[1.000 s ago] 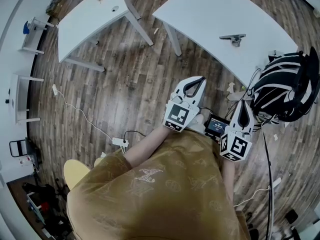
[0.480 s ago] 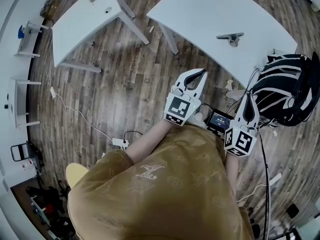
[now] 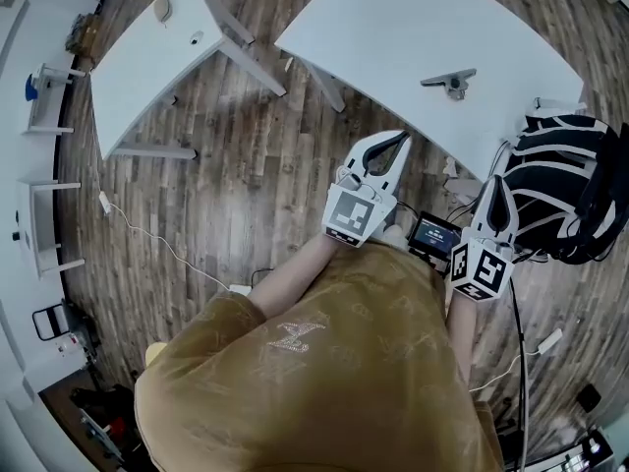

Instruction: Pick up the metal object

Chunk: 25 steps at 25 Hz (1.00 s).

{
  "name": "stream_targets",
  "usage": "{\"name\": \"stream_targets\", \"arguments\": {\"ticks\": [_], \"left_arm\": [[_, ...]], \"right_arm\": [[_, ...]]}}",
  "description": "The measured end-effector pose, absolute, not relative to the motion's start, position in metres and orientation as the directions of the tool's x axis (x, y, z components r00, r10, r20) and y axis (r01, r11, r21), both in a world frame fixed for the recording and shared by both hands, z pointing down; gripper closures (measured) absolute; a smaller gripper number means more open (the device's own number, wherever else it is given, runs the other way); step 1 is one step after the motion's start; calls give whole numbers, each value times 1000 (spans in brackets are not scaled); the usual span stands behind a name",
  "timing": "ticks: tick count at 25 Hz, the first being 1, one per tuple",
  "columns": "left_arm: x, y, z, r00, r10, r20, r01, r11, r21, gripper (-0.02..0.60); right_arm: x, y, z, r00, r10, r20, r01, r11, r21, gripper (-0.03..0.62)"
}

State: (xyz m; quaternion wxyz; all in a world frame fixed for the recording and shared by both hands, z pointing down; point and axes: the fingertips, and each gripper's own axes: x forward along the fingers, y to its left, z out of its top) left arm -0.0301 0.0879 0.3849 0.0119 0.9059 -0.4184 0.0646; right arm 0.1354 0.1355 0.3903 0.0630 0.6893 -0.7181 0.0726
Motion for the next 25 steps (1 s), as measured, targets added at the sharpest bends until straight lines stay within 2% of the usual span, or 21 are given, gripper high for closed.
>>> {"name": "stream_targets", "arguments": {"ticks": [10, 25], "left_arm": [[-24, 53, 404, 672, -720, 174, -733, -679, 21, 576], [-1, -40, 416, 621, -750, 228, -772, -636, 15, 576]], "right_arm": [[137, 112, 401, -6, -976, 220, -1000, 5, -8, 585], [137, 9, 412, -172, -960, 222, -985, 169, -35, 583]]}}
